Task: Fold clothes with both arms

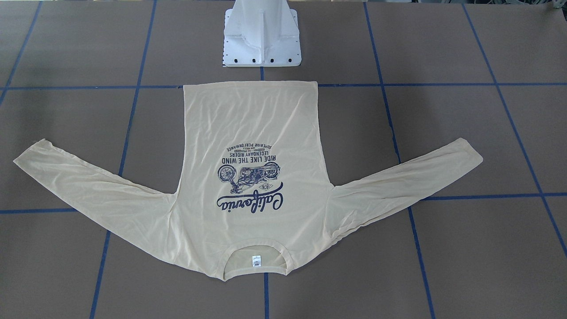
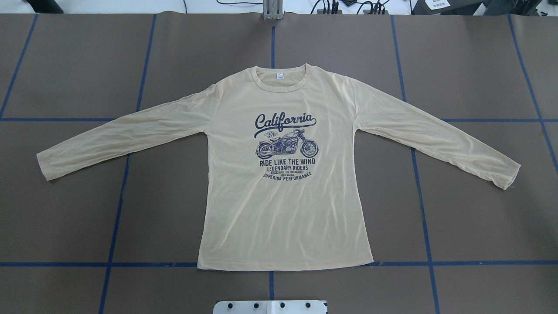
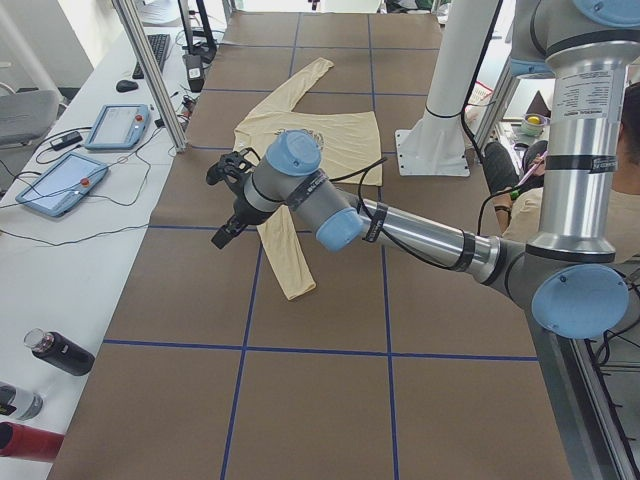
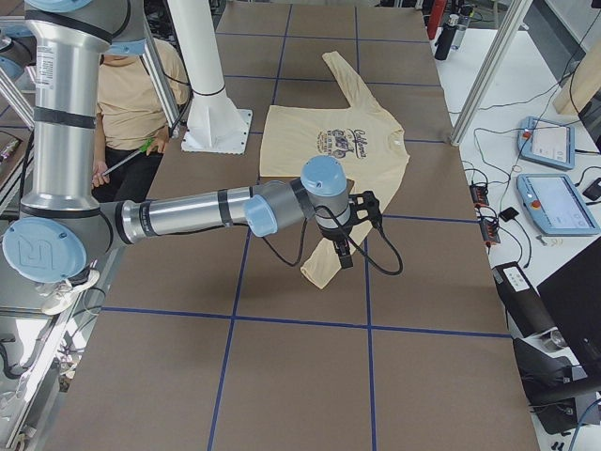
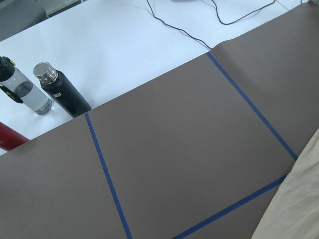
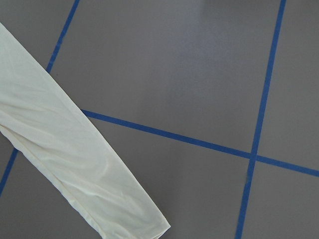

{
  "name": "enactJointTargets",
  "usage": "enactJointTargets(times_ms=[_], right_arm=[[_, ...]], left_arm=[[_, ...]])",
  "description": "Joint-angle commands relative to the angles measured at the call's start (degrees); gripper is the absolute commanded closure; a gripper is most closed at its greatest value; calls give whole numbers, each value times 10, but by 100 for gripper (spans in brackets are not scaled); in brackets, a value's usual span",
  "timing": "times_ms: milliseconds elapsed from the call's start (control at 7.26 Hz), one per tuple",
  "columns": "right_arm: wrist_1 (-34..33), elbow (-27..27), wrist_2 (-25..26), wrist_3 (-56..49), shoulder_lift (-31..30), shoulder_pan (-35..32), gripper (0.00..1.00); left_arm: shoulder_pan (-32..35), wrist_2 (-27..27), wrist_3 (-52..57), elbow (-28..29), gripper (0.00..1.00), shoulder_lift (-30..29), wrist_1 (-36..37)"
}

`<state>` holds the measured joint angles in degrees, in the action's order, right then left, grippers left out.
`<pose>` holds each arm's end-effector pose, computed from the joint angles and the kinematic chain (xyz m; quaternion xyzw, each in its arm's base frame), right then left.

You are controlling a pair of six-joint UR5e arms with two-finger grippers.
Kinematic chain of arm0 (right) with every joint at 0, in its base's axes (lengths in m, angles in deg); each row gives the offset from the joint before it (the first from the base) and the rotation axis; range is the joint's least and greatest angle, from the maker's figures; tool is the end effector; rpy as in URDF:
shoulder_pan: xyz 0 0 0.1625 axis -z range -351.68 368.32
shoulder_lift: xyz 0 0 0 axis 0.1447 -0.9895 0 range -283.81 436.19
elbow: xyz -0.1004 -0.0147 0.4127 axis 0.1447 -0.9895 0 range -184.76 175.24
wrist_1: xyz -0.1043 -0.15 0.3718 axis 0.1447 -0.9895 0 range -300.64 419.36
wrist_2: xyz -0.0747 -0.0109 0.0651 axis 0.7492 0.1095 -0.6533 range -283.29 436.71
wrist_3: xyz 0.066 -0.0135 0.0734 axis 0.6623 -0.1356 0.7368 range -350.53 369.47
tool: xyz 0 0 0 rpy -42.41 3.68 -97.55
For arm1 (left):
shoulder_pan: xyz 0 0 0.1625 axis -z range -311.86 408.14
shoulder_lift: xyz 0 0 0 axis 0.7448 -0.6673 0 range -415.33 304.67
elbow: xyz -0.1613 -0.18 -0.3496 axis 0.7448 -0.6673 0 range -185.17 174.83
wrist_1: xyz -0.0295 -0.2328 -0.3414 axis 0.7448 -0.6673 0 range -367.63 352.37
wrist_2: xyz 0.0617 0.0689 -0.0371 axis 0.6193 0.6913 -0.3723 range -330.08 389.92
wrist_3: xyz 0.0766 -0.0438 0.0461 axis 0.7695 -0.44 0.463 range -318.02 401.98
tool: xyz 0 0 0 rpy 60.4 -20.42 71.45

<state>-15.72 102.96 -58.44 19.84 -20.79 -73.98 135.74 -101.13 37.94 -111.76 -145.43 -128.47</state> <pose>0.0013 -0.4583 0.5314 0.1437 -0.4018 -0.0643 0.9021 -0.0470 -0.5014 0.4522 0.3587 0.3416 0.1290 0.8591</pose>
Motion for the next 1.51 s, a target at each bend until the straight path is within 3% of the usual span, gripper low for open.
enactJointTargets(times_ms=[0, 275, 413, 688, 826, 1377], right_arm=[[68, -15, 8, 89, 1, 40, 2], [183, -22, 108, 240, -10, 119, 2], [214, -52, 144, 242, -35, 149, 2], [390, -162, 146, 307, -31, 169, 3], [432, -176, 149, 352, -31, 193, 4], [445, -202, 198, 355, -34, 242, 14]], left_arm=[[-2, -1, 0, 1, 0, 2, -1], [-2, 0, 0, 1, 0, 3, -1], [-3, -1, 0, 3, 0, 3, -2], [-6, -1, 0, 4, 0, 3, -2], [-6, -1, 0, 4, 0, 3, -2], [-6, -1, 0, 4, 0, 3, -2]])
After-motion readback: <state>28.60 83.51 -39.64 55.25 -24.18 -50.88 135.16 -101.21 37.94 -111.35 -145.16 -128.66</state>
